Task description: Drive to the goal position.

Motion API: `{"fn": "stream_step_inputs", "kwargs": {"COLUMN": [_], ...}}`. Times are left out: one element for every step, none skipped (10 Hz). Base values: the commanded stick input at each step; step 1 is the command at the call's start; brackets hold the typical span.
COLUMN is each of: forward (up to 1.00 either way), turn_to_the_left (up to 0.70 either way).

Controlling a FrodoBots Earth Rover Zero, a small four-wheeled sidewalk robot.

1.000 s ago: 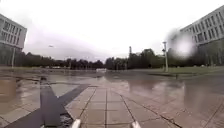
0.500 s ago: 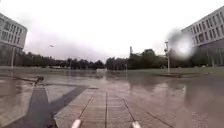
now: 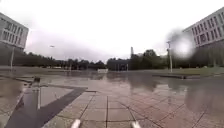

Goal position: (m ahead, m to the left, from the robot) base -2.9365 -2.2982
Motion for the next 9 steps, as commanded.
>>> {"fn": "stream_step_inputs", "kwargs": {"forward": [0.70, 0.70, 0.70, 0.70, 0.70, 0.70, 0.70, 0.70, 0.70], "turn_to_the_left": [0.11, 0.05, 0.02, 0.00, 0.00, 0.00, 0.00, 0.00, 0.00]}}
